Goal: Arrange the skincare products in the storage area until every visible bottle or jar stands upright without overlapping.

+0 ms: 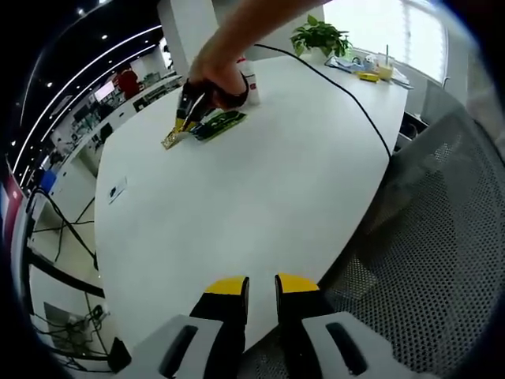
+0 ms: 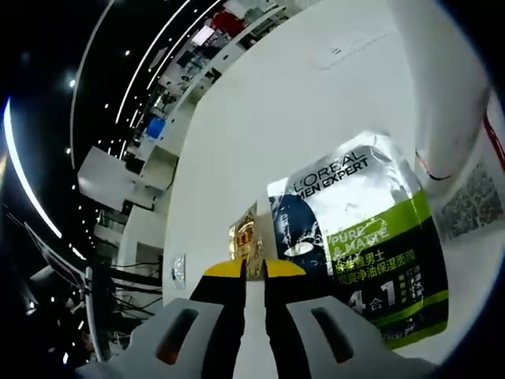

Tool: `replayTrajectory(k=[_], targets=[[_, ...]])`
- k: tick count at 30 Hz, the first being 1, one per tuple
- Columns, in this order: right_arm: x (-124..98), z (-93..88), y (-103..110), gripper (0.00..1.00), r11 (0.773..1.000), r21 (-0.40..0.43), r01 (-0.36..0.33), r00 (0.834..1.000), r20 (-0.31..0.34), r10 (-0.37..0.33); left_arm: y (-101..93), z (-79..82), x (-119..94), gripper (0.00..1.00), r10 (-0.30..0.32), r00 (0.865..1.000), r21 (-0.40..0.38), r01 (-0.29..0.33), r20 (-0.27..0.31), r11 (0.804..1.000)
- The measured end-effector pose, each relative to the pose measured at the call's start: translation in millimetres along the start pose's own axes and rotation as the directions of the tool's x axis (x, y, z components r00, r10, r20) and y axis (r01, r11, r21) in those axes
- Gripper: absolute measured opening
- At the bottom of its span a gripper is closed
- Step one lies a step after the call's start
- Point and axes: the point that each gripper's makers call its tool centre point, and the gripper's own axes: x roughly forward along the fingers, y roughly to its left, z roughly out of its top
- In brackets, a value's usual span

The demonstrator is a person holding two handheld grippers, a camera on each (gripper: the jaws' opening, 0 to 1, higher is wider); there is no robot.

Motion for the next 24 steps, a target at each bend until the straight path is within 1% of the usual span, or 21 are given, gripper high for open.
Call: replayTrajectory(k=[6,8,9,11,12,13,14,15,16,18,19,21,22,24], targets=[[-2,3.4,1,0.12,0.998,-0.062,0.015,1.0,0.018,-0.014,0.0,-1.0,1,0.15,-0.001,1.0,0.002,0.001,-0.005,1.0],[-2,-0.1,1,0.09,0.997,-0.079,0.015,1.0,0.003,-0.015,0.2,-0.9,1,0.15,0.001,1.0,0.001,-0.001,-0.005,1.0],[-1,-3.8,2,0.09,0.996,-0.092,0.005,1.0,-0.013,-0.007,0.0,-1.1,1,0.15,0.0,1.0,0.0,0.0,-0.006,1.0],[-3,-4.3,3,0.1,0.988,-0.155,0.017,1.0,0.004,-0.017,0.5,-1.1,1,0.15,0.002,1.0,0.001,-0.002,-0.006,1.0],[-6,-7.1,10,0.1,0.983,-0.186,0.001,1.0,0.014,0.001,1.0,-1.3,1,0.15,0.003,1.0,-0.002,-0.003,-0.006,1.0],[-7,-10.8,15,0.1,0.98,-0.199,-0.013,1.0,0.01,0.015,1.5,-1.5,1,0.15,0.005,1.0,-0.002,-0.005,-0.007,1.0],[-9,-17.7,23,0.09,0.97,-0.241,-0.035,0.999,-0.001,0.036,1.8,-1.1,1,0.15,0.007,1.0,-0.005,-0.007,-0.004,1.0],[-9,-20.6,30,0.09,0.963,-0.266,-0.053,0.998,-0.001,0.055,1.6,-0.8,1,0.15,0.007,1.0,-0.005,-0.007,-0.003,1.0],[-9,-27.0,39,0.1,0.949,-0.305,-0.073,0.997,-0.016,0.072,1.2,-1.0,1,0.15,0.006,1.0,-0.004,-0.006,-0.004,1.0],[-7,-33.5,53,0.1,0.926,-0.364,-0.103,0.995,-0.025,0.101,0.9,-1.2,1,0.15,0.005,1.0,-0.002,-0.005,-0.004,1.0],[-5,-39.9,60,0.11,0.913,-0.389,-0.12,0.993,-0.049,0.109,0.6,-1.1,1,0.15,0.005,1.0,-0.002,-0.005,-0.005,1.0],[-1,-45.3,74,0.12,0.89,-0.433,-0.146,0.989,-0.066,0.131,0.4,-1.1,1,0.15,0.005,1.0,-0.002,-0.005,-0.006,1.0],[1,-46.2,79,0.12,0.881,-0.448,-0.154,0.988,-0.07,0.137,0.6,-0.7,0,0.15,0.006,1.0,-0.003,-0.006,-0.003,1.0],[5,-50.1,95,0.14,0.862,-0.469,-0.193,0.981,-0.089,0.171,1.3,-1.0,0,0.15,0.009,1.0,-0.01,-0.009,-0.004,1.0]])
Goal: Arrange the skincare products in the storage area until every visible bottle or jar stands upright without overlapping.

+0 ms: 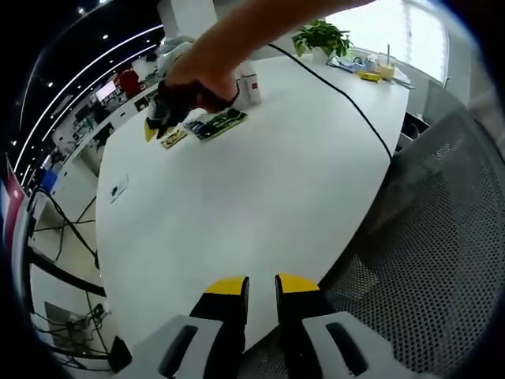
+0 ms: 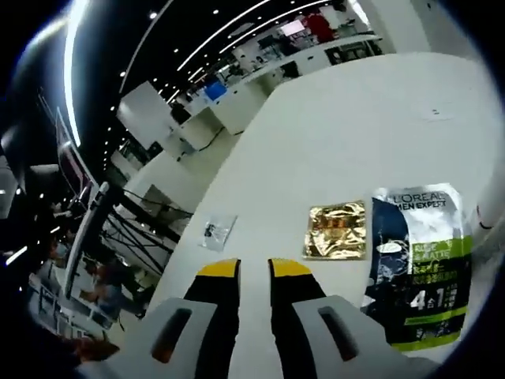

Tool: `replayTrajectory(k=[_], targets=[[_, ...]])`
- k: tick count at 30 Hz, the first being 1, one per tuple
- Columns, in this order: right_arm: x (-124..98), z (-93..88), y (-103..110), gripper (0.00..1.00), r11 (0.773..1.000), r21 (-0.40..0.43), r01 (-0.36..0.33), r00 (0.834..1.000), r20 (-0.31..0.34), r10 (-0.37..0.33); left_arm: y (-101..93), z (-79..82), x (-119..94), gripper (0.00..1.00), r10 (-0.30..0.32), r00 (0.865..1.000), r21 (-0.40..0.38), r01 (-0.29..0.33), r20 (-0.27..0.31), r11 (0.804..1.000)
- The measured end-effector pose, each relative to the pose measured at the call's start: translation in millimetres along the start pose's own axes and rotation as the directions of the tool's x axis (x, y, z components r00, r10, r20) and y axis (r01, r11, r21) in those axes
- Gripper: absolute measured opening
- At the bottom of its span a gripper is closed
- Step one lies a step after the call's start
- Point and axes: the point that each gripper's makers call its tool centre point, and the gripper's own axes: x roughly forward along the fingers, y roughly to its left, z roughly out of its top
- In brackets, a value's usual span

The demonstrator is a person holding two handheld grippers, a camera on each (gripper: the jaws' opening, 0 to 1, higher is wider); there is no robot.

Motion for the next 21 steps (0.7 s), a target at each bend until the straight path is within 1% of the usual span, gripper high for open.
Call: replayTrajectory(k=[1,2,3,4,5,6,9,11,12,13,14,15,16,17,18,19,20,21], targets=[[3,-0.4,6,0.15,1.0,-0.013,-0.024,1.0,-0.012,0.024,0.8,-0.9,0,0.15,0.001,1.0,-0.003,-0.001,-0.001,1.0],[9,-2.4,17,0.17,0.997,-0.027,-0.067,0.997,-0.034,0.067,1.0,-1.4,0,0.15,0.0,1.0,-0.005,0.0,-0.003,1.0],[12,-5.0,21,0.19,0.996,-0.051,-0.076,0.995,-0.061,0.073,0.5,-1.9,0,0.15,-0.001,1.0,-0.009,0.001,-0.005,1.0],[14,-4.8,22,0.21,0.995,-0.069,-0.078,0.995,-0.065,0.073,0.4,-1.8,0,0.15,-0.001,1.0,-0.008,0.001,-0.004,1.0],[18,-1.2,24,0.2,0.988,-0.137,-0.077,0.996,-0.063,0.069,0.7,-1.5,0,0.15,0.0,1.0,-0.007,0.0,-0.001,1.0],[23,-0.1,29,0.2,0.98,-0.179,-0.088,0.994,-0.087,0.073,0.9,-1.3,0,0.15,0.001,1.0,-0.009,-0.001,0.0,1.0],[32,10.7,45,0.22,0.958,-0.259,-0.122,0.99,-0.1,0.099,1.4,-1.2,0,0.15,0.003,1.0,-0.013,-0.003,0.003,1.0],[38,20.5,56,0.22,0.928,-0.344,-0.141,0.987,-0.117,0.107,1.4,-1.2,0,0.15,0.004,1.0,-0.016,-0.003,0.005,1.0],[41,24.9,61,0.22,0.908,-0.389,-0.153,0.986,-0.125,0.113,1.2,-1.5,0,0.15,0.003,1.0,-0.018,-0.003,0.004,1.0],[46,28.2,70,0.21,0.875,-0.448,-0.183,0.981,-0.147,0.129,1.2,-2.1,1,0.15,0.002,1.0,-0.019,-0.002,0.002,1.0],[50,28.9,72,0.2,0.841,-0.506,-0.191,0.977,-0.184,0.111,0.7,-2.2,1,0.15,0.0,1.0,-0.019,0.0,0.003,1.0],[56,29.3,75,0.18,0.813,-0.542,-0.212,0.971,-0.21,0.113,0.3,-1.9,1,0.15,-0.002,1.0,-0.019,0.002,0.005,1.0],[65,29.9,76,0.19,0.79,-0.565,-0.238,0.964,-0.238,0.12,0.0,-1.7,1,0.15,-0.002,1.0,-0.019,0.002,0.007,1.0],[67,24.9,79,0.21,0.766,-0.586,-0.265,0.951,-0.288,0.109,-0.1,-1.6,1,0.15,-0.003,1.0,-0.02,0.003,0.008,1.0],[68,25.2,78,0.22,0.747,-0.612,-0.261,0.95,-0.302,0.084,0.0,-1.9,1,0.15,-0.003,1.0,-0.022,0.003,0.009,1.0],[74,30.4,81,0.2,0.722,-0.637,-0.271,0.948,-0.307,0.084,-0.1,-2.5,1,0.15,-0.003,1.0,-0.025,0.003,0.008,1.0],[78,32.2,83,0.19,0.714,-0.638,-0.288,0.943,-0.321,0.093,0.0,-2.9,1,0.15,-0.002,1.0,-0.025,0.002,0.007,1.0],[83,34.4,84,0.21,0.714,-0.635,-0.296,0.939,-0.332,0.093,0.5,-3.1,1,0.15,-0.001,1.0,-0.025,0.002,0.008,1.0]])
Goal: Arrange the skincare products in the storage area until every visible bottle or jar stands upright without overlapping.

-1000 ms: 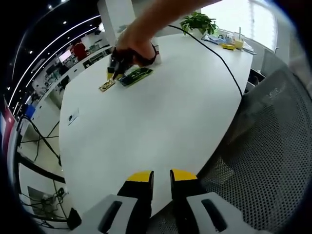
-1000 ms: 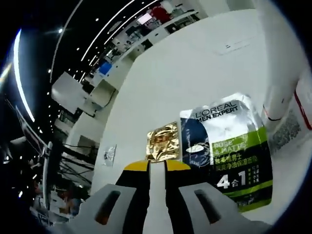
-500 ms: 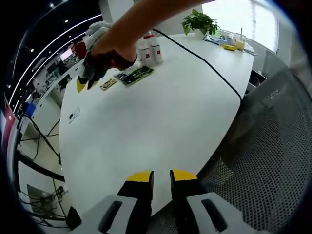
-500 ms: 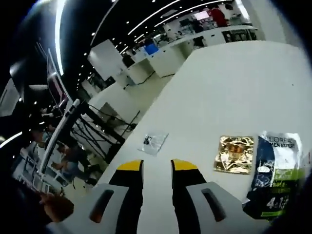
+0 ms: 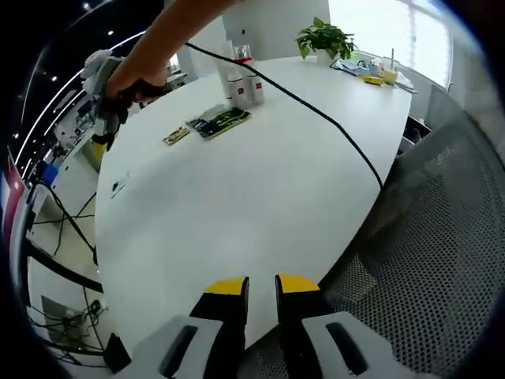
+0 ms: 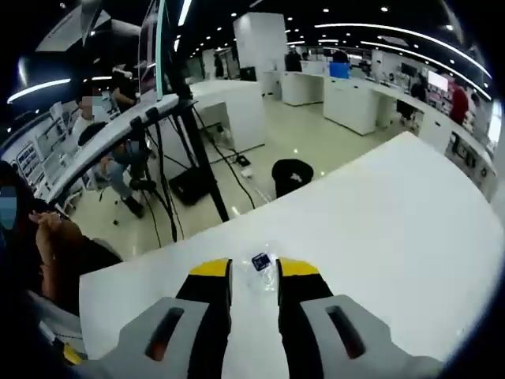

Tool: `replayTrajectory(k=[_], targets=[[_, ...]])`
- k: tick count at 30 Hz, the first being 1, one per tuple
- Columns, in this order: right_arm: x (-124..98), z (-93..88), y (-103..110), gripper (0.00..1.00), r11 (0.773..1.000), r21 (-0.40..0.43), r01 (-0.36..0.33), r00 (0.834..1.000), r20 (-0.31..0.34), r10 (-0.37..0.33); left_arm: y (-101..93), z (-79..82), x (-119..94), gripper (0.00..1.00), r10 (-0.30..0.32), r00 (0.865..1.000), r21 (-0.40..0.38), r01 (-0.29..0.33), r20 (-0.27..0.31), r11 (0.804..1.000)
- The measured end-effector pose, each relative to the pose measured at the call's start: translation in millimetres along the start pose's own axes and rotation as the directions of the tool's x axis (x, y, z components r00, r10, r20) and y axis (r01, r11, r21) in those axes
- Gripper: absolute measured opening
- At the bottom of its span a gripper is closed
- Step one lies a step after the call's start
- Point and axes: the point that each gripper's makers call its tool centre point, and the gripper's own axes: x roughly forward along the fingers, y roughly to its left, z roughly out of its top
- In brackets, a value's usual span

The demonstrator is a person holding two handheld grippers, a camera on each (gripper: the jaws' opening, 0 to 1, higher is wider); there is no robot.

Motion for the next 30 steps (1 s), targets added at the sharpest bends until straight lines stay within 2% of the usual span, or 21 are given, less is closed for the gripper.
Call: replayTrajectory(k=[3,4,6,7,9,10,12,16,20,22,23,24,25,26,28,30], targets=[[6,4.4,-3,0.31,1.0,-0.005,-0.014,1.0,-0.01,0.014,0.0,-2.0,0,0.15,0.0,1.0,-0.006,0.0,-0.008,1.0],[11,-4.8,-3,0.34,0.999,0.009,-0.03,0.996,-0.079,0.031,0.5,-2.1,1,0.15,0.0,1.0,-0.007,0.0,-0.005,1.0],[13,-12.2,-1,0.36,0.997,-0.063,-0.032,0.992,-0.125,0.024,0.2,-2.9,2,0.15,-0.001,1.0,-0.008,0.001,-0.006,1.0],[18,-17.1,-3,0.39,0.993,-0.109,-0.048,0.986,-0.164,0.03,-0.2,-3.6,2,0.15,-0.003,1.0,-0.007,0.003,-0.009,1.0],[29,-28.9,4,0.48,0.988,-0.119,-0.102,0.97,-0.232,0.072,-1.4,-4.5,3,0.15,-0.008,1.0,-0.004,0.008,-0.009,1.0],[31,-31.9,2,0.51,0.986,-0.136,-0.097,0.965,-0.254,0.06,-1.4,-4.6,2,0.15,-0.008,1.0,-0.005,0.008,-0.009,1.0],[31,-38.8,0,0.5,0.972,-0.201,-0.121,0.95,-0.307,0.054,-1.1,-6.6,3,0.15,-0.009,1.0,-0.011,0.009,-0.012,1.0],[40,-49.8,-4,0.55,0.964,-0.224,-0.146,0.922,-0.384,0.05,-2.2,-8.9,4,0.15,-0.014,1.0,-0.009,0.014,-0.014,1.0],[57,-53.6,-13,0.54,0.936,-0.301,-0.181,0.904,-0.425,0.039,-3.1,-11.0,6,0.15,-0.021,1.0,-0.013,0.021,-0.017,1.0],[58,-58.8,-11,0.53,0.915,-0.345,-0.21,0.893,-0.448,0.036,-2.3,-10.8,6,0.15,-0.019,1.0,-0.016,0.019,-0.014,1.0],[63,-62.1,-10,0.52,0.912,-0.348,-0.217,0.888,-0.459,0.036,-2.4,-11.7,7,0.15,-0.02,1.0,-0.017,0.02,-0.018,1.0],[62,-61.2,-5,0.5,0.911,-0.333,-0.242,0.884,-0.463,0.066,-2.3,-12.0,7,0.15,-0.02,1.0,-0.015,0.02,-0.02,1.0],[64,-55.2,-4,0.48,0.927,-0.306,-0.218,0.9,-0.43,0.07,-2.4,-11.9,7,0.15,-0.021,1.0,-0.016,0.021,-0.02,1.0],[64,-55.4,-7,0.47,0.923,-0.315,-0.22,0.894,-0.444,0.062,-2.4,-11.9,7,0.15,-0.021,1.0,-0.016,0.021,-0.018,1.0],[65,-54.8,-6,0.44,0.916,-0.325,-0.236,0.894,-0.442,0.074,-2.3,-12.5,7,0.15,-0.022,1.0,-0.016,0.021,-0.021,1.0],[63,-56.5,-8,0.42,0.92,-0.316,-0.233,0.896,-0.438,0.077,-2.1,-12.6,7,0.15,-0.021,1.0,-0.015,0.021,-0.021,1.0]])
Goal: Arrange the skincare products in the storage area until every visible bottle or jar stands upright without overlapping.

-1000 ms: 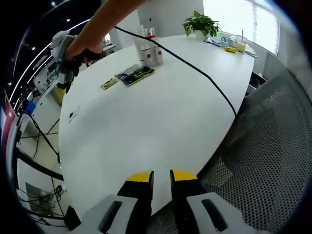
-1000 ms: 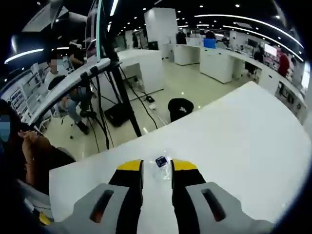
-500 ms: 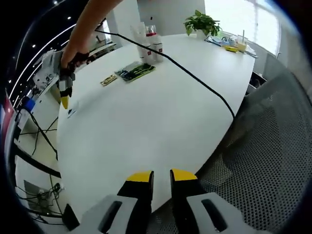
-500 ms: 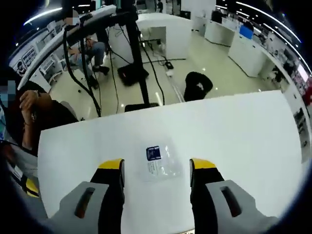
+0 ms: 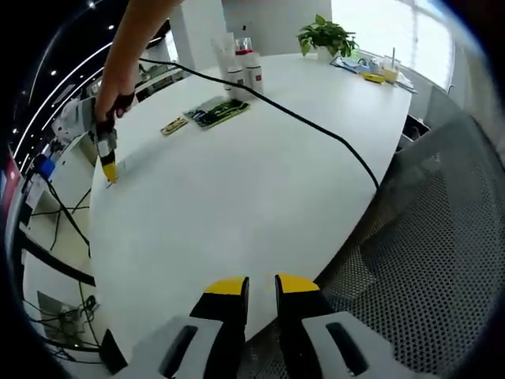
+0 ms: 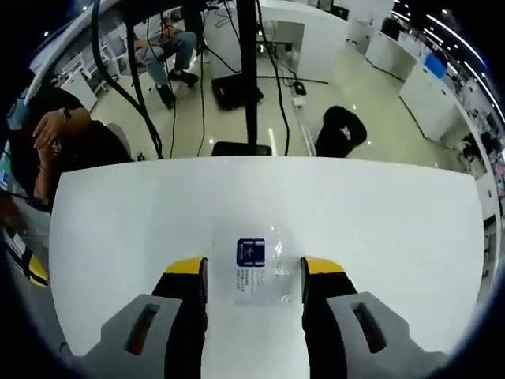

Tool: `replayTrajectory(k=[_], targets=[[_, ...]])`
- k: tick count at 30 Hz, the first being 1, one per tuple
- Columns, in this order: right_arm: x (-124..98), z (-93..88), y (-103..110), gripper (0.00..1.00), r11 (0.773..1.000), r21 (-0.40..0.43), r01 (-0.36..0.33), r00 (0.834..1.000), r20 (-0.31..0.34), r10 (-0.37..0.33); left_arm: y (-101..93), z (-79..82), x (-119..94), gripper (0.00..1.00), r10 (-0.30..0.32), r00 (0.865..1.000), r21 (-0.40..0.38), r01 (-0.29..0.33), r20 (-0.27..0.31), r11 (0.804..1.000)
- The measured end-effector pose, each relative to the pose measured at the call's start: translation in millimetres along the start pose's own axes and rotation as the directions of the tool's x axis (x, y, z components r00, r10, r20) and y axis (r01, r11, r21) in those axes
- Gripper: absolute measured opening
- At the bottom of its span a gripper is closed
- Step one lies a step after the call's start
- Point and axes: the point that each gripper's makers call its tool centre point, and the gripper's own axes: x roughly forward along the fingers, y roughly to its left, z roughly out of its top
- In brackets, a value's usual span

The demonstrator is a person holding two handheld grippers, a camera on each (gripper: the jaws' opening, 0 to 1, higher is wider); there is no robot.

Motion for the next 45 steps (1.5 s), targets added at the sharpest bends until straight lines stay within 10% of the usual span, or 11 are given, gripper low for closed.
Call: replayTrajectory(k=[23,45], targets=[[-22,-23.9,28,0.36,0.999,0.048,0.016,1.0,0.019,-0.016,2.3,1.4,-2,0.15,0.009,1.0,0.004,-0.009,0.003,1.0],[-114,-70.6,177,0.36,0.999,-0.019,-0.033,0.991,0.129,0.035,6.5,32.1,-16,0.17,0.04,0.991,0.025,-0.044,0.131,0.999]])
